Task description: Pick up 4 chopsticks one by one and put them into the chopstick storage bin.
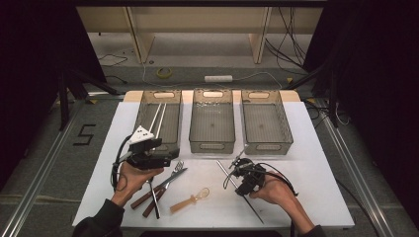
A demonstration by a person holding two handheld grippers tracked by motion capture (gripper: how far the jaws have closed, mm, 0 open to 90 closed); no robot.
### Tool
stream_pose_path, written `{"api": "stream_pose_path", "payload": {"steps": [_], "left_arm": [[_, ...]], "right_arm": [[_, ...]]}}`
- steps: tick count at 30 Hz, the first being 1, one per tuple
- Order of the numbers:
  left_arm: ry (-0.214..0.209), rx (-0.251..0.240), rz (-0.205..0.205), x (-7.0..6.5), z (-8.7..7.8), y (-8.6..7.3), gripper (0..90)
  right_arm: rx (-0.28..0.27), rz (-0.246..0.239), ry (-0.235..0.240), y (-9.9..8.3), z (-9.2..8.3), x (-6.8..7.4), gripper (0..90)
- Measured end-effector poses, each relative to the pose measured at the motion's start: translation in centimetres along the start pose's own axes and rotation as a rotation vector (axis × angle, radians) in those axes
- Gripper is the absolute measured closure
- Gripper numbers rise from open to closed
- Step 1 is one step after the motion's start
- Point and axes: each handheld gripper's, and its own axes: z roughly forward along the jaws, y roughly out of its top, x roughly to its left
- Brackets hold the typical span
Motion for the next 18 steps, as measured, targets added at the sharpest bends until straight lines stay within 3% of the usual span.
{"api": "stream_pose_path", "payload": {"steps": [10, 18], "left_arm": [[-0.028, -0.005, 0.015, -1.2, -0.2, -1.5, 19.6], [-0.034, -0.017, 0.051, -2.2, -0.6, -2.4, 19.6]], "right_arm": [[0.029, -0.024, -0.004, 0.4, 0.5, 0.2, 66.0], [0.035, -0.046, -0.013, 0.4, 0.7, 0.4, 71.2]]}}
